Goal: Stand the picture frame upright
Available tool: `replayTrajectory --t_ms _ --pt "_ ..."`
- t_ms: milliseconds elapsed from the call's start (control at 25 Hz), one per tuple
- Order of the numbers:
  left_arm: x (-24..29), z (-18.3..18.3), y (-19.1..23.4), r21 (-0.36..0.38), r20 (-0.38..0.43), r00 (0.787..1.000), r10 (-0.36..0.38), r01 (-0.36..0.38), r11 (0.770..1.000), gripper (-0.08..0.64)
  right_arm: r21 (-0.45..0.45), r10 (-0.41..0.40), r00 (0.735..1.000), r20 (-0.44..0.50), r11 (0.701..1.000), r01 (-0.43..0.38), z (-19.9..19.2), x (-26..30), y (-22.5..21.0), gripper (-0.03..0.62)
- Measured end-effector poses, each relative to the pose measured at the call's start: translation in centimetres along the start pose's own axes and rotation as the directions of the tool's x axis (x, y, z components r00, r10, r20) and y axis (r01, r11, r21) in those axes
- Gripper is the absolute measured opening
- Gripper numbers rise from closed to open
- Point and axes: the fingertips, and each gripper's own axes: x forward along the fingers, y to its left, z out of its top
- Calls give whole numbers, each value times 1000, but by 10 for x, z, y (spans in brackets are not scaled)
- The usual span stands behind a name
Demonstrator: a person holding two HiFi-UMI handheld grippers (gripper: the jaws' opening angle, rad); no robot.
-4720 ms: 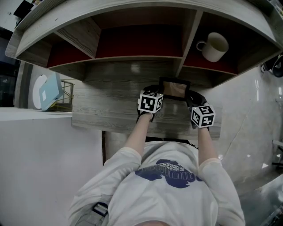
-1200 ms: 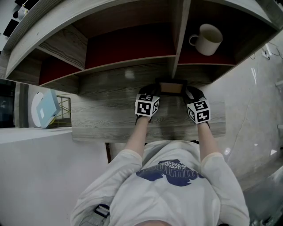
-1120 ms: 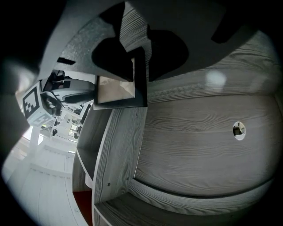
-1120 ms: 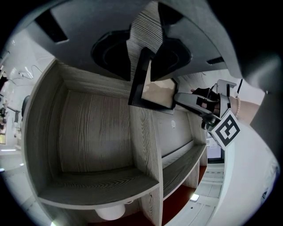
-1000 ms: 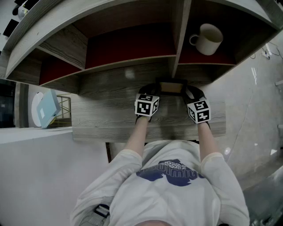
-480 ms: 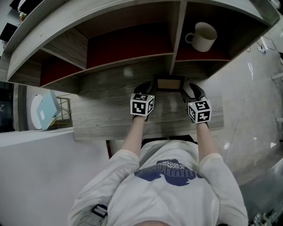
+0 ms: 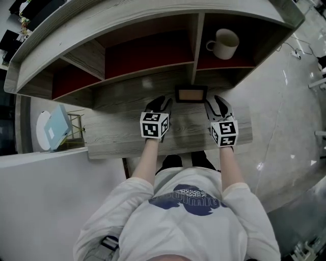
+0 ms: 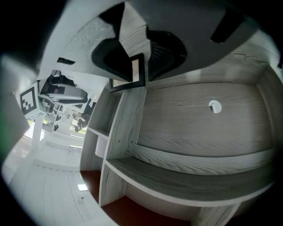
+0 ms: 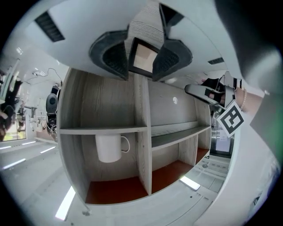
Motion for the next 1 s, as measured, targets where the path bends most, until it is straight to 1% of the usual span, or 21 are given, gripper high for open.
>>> replayTrajectory --t_ms 200,320,400,560,640,800,880,1000 --pt "-21 10 -3 6 58 998 25 -26 1000 101 33 -48 998 44 998 47 14 -26 -2 118" --pt "-34 25 -11 27 115 993 19 -22 999 89 23 -67 995 74 998 66 25 -40 -1 75" --pt "-47 36 -18 54 167 986 13 -22 998 75 4 -77 993 91 997 76 33 -48 3 54" --pt "-72 56 -28 99 265 964 24 -52 994 30 -20 -81 987 137 996 84 50 -60 10 26" --pt "-83 64 -31 112 305 952 27 -65 992 11 -26 -85 983 160 996 90 57 -66 12 21" --pt "-107 77 -39 133 385 922 34 -92 987 8 -30 -98 976 196 994 106 70 -79 13 3" --pt "-121 85 -42 148 436 899 36 -111 983 8 -28 -94 971 219 994 103 79 -85 15 -2" --pt "-142 104 -46 169 521 853 38 -147 975 6 -31 -90 955 282 994 102 99 -96 16 -2"
